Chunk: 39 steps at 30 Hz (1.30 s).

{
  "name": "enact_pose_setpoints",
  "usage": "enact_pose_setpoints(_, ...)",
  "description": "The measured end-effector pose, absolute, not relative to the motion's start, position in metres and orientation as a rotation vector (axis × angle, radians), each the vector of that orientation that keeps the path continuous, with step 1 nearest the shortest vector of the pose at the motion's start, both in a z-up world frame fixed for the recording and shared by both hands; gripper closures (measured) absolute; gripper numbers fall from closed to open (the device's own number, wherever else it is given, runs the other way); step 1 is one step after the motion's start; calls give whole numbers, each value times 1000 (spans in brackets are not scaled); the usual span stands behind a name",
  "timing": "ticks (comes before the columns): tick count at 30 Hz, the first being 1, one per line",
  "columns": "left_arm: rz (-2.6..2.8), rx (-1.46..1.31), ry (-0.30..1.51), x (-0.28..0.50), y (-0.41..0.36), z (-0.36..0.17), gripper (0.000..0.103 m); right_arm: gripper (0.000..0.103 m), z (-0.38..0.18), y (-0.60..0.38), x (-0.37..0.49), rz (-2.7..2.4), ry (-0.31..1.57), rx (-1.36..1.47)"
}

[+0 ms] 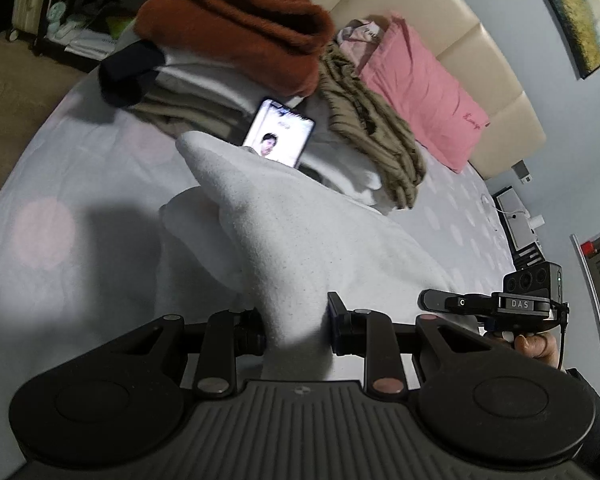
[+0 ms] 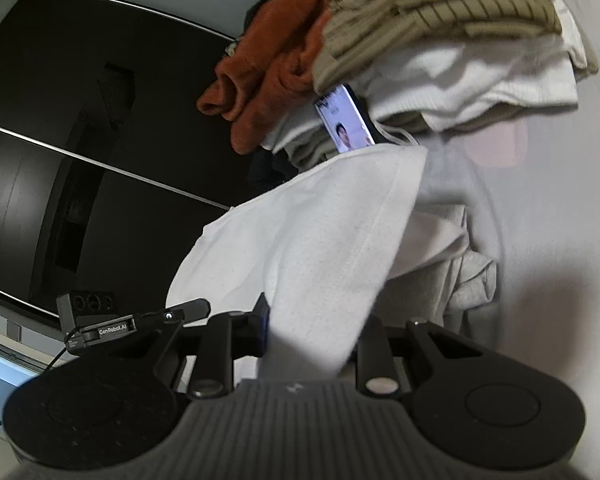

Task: Fold clothes

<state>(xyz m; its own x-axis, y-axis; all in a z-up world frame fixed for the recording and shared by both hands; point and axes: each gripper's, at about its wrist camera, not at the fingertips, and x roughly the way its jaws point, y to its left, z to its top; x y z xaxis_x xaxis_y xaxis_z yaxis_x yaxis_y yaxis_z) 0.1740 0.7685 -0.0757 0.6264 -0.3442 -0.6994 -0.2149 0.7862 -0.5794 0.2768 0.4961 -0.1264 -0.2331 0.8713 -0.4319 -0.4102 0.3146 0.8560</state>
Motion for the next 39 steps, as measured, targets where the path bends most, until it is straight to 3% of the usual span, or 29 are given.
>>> enact_pose_setpoints(18, 10, -746, 977, 165, 795, -155, 75, 75, -195, 520, 275, 1227, 1442, 392)
enact_pose_setpoints(23, 79, -719, 989, 163, 788, -142, 66, 67, -195, 516, 275, 1237, 1443, 412)
enact_pose_setpoints(31, 274, -670, 868, 126, 777, -90, 63, 49, -163, 496, 278, 1185, 1357, 386)
enact_pose_setpoints(39, 433, -568, 874, 105, 729, -61, 51, 45, -109, 465, 257, 1151, 1162, 207)
